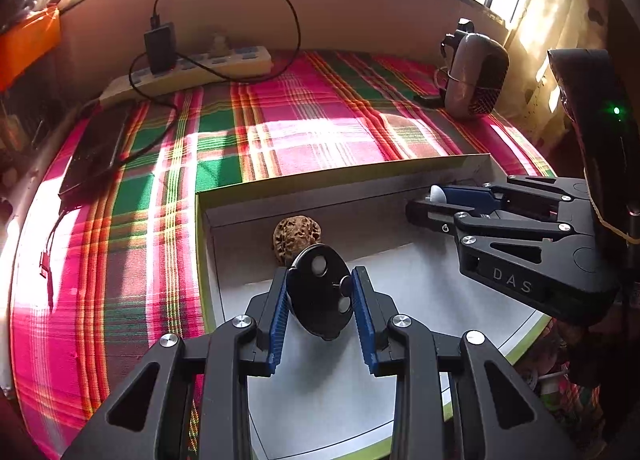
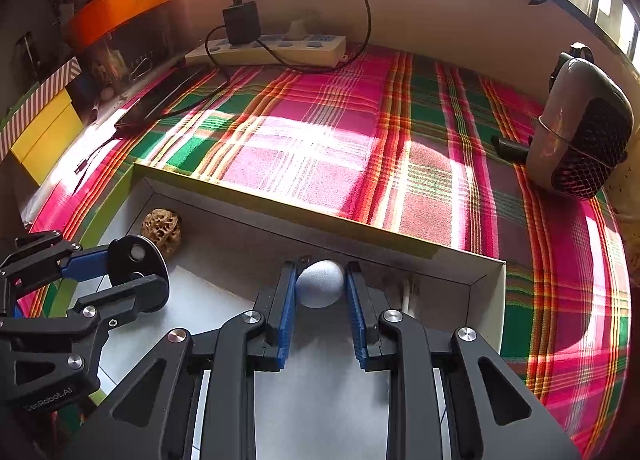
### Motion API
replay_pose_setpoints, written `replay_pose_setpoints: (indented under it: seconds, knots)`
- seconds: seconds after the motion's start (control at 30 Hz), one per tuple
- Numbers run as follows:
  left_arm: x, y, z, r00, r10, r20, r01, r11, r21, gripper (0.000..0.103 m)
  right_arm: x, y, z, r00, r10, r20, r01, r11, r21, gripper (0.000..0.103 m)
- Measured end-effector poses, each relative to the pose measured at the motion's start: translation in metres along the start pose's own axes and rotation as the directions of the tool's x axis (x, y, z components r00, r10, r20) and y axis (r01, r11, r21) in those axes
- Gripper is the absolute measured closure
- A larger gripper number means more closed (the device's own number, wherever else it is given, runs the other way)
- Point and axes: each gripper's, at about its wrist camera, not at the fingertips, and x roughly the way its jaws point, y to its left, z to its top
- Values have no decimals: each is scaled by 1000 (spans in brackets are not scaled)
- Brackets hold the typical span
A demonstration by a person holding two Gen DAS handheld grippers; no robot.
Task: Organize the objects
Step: 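Carry the egg in the right tool while the left tool carries the black disc over the box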
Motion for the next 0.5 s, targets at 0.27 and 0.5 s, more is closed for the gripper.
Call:
replay_pose_setpoints:
  seconds: [0.27,0.5]
  knots:
    - [1,1,0,1000,13,-5,-13,1000,3,74,0,-1,0,1000,-7,-3,7,1000,9,76]
    - [1,2,1,1000,8,-4,-8,1000,-6,74,0,-1,1,1000,-18,-7,18,1000,15,63]
